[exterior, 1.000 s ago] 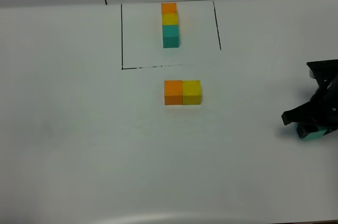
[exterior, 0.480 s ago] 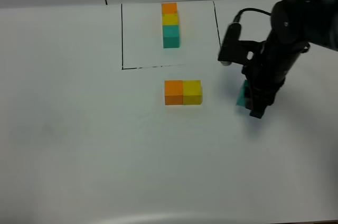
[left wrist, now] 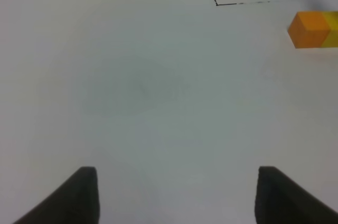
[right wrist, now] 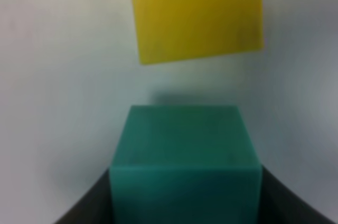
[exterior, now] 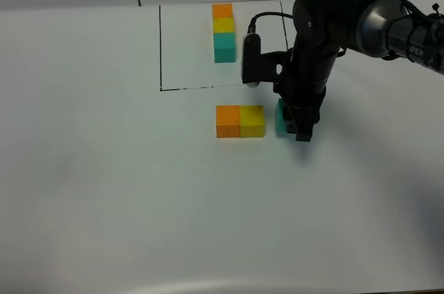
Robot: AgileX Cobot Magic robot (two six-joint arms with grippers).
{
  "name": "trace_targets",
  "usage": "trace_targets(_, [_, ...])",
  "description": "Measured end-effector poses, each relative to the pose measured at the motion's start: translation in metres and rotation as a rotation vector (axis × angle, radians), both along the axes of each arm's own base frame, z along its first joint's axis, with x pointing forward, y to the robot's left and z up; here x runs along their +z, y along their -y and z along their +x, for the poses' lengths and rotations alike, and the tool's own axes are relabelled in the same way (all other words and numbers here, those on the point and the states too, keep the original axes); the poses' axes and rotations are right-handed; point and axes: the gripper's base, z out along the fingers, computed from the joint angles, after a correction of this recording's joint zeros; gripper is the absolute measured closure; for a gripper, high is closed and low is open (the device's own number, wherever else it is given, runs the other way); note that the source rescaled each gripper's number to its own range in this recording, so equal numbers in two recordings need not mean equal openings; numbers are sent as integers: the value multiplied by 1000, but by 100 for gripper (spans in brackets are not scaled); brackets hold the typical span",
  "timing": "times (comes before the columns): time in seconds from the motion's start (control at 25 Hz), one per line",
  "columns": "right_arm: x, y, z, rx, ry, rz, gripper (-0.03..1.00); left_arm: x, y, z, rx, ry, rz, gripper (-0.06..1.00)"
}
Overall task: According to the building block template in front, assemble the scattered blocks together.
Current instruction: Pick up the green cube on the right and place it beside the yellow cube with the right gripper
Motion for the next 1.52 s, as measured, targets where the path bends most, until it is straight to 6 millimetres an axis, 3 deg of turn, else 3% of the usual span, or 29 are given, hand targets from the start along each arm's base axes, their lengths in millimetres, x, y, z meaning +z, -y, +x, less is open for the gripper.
trace_targets(0.48, [-26, 0, 7, 42, -5, -55, 96, 0, 0, 0, 0, 0, 0, 60])
trace_targets(1.12, [-32, -3, 10, 39, 6, -43, 95, 0, 0, 0, 0, -1, 0, 60])
trace_targets(1.52, [-36, -24, 11, 82, 19, -52, 95, 0, 0, 0, 0, -1, 0, 60])
